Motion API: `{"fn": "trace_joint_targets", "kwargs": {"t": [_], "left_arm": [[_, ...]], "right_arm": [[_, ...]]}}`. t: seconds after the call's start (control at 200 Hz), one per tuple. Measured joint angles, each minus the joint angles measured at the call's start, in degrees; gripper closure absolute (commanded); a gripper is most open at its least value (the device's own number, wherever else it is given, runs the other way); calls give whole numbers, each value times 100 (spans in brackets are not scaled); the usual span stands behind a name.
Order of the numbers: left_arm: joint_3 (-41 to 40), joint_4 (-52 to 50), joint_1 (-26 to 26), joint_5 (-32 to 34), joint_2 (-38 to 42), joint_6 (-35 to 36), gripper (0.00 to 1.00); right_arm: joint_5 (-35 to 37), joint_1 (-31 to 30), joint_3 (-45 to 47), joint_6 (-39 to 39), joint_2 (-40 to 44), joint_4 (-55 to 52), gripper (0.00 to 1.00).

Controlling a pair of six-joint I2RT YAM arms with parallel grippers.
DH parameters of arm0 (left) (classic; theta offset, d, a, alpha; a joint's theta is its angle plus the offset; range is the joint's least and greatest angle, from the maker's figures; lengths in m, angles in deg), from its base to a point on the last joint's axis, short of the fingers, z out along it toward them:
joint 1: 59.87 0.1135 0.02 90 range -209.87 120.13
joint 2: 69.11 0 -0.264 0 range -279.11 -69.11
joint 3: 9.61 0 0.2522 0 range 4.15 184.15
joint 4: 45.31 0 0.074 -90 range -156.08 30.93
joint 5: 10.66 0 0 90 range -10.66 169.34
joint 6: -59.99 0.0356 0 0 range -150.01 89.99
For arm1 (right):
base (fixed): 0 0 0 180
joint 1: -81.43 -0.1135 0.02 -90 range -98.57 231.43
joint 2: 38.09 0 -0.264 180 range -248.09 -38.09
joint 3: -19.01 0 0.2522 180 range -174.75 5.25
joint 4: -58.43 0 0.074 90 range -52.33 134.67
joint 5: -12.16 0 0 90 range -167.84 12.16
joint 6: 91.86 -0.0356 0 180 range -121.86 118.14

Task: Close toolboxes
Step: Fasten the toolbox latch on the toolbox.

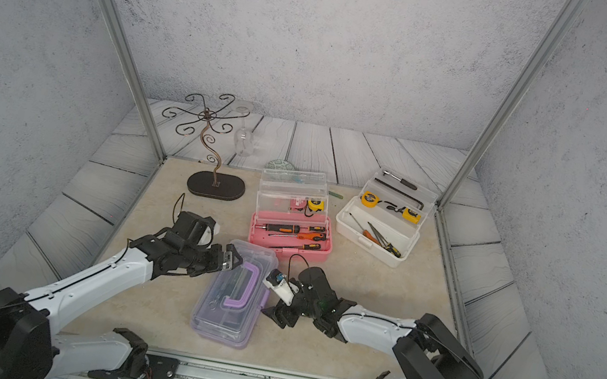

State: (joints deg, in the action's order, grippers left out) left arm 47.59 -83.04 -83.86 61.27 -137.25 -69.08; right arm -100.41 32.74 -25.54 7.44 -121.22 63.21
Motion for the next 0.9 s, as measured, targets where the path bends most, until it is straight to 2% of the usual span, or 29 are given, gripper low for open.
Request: {"fn": "trace_joint_targets", "kwargs": {"t": [0.485, 0.731, 0.901], "left_arm": [[0, -31, 68, -4, 28, 28, 0], [-57, -22, 74, -59, 28, 26, 0], [-125, 24, 87, -131, 28, 22, 0]], "right_arm": [[-435, 0, 2, 199, -496, 702, 34], [-553, 0, -7, 2, -636, 881, 30], [-597, 0, -13, -190, -765, 1058, 33]]}}
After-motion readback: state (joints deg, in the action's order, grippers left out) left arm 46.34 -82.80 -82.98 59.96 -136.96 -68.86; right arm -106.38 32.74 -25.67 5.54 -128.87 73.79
